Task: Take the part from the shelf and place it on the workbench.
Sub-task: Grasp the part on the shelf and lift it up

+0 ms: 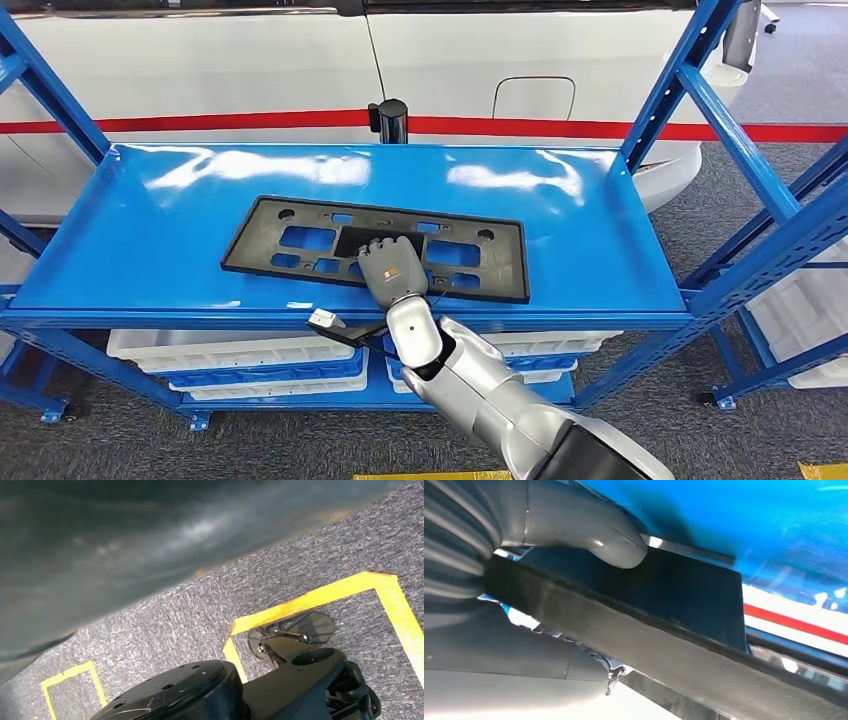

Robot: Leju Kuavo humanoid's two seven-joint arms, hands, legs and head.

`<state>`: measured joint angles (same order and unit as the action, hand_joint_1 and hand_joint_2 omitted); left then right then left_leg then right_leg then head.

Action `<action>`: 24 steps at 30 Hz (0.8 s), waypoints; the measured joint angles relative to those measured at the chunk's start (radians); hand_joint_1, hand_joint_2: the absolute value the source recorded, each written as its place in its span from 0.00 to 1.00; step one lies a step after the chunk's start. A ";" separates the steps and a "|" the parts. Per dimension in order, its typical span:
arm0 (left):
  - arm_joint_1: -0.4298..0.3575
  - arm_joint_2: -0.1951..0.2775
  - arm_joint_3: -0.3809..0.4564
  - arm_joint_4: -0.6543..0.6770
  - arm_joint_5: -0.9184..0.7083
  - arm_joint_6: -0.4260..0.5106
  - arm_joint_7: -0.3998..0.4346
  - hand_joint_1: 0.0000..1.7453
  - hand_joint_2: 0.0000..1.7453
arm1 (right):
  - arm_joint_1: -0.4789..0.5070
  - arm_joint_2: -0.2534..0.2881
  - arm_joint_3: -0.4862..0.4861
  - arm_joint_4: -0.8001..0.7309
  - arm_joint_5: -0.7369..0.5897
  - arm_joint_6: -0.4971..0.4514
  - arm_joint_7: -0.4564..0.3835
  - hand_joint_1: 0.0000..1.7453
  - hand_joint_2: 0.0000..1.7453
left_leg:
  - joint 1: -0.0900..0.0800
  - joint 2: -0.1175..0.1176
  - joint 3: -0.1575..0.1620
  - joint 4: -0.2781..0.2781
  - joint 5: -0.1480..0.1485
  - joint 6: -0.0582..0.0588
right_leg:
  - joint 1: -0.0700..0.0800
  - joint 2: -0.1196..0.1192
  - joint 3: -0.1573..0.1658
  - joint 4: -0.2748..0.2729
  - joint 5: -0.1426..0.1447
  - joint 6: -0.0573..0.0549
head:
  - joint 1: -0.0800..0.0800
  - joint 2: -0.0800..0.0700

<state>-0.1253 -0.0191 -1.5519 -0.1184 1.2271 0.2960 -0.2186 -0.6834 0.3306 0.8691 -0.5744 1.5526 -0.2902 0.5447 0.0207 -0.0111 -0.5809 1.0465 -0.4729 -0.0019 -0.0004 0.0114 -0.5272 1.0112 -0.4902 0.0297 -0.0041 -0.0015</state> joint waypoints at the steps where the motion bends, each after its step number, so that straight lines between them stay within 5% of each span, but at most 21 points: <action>1: 0.000 0.000 0.000 0.000 0.000 0.000 -0.001 0.00 0.00 | 0.003 0.000 0.000 -0.003 0.000 -0.010 -0.001 1.00 1.00 | 0.000 0.000 0.000 0.000 0.000 0.000 | 0.000 0.000 0.000 0.000 0.000 0.000 | 0.000 0.000; 6: -0.001 0.000 -0.001 0.000 -0.019 0.040 -0.013 0.00 0.00 | 0.039 -0.013 -0.037 -0.063 -0.009 -0.165 -0.059 1.00 1.00 | 0.000 0.000 -0.001 0.000 0.000 0.000 | 0.000 0.000 -0.001 0.000 0.000 0.000 | 0.000 0.000; 10: -0.004 0.000 -0.001 0.000 -0.044 0.090 -0.015 0.00 1.00 | 0.084 -0.030 -0.130 -0.196 -0.108 -0.283 -0.209 1.00 1.00 | 0.000 0.000 -0.001 0.000 0.000 0.000 | 0.000 0.000 -0.002 0.000 0.000 0.000 | 0.000 0.000; 15: -0.005 -0.002 -0.002 0.000 -0.064 0.177 -0.035 0.00 1.00 | 0.170 -0.068 -0.263 -0.512 -0.453 -0.318 -0.483 1.00 1.00 | 0.000 -0.001 -0.003 0.000 0.000 0.000 | 0.000 0.000 -0.002 0.000 0.000 0.000 | 0.000 0.000; 24: -0.003 -0.006 -0.001 0.000 -0.043 0.204 -0.072 0.00 1.00 | 0.251 -0.144 -0.320 -0.872 -0.663 -0.309 -0.616 1.00 1.00 | 0.000 0.000 -0.003 0.000 0.000 0.000 | 0.000 0.000 -0.003 0.000 0.000 0.000 | 0.000 0.000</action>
<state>-0.1288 -0.0248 -1.5533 -0.1186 1.1840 0.5002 -0.2906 -0.4327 0.1870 0.5492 -1.4462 0.8898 -0.5993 -0.0716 0.0205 -0.0116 -0.5839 1.0467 -0.4729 -0.0019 -0.0007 0.0114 -0.5305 1.0108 -0.4900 0.0300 -0.0042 -0.0015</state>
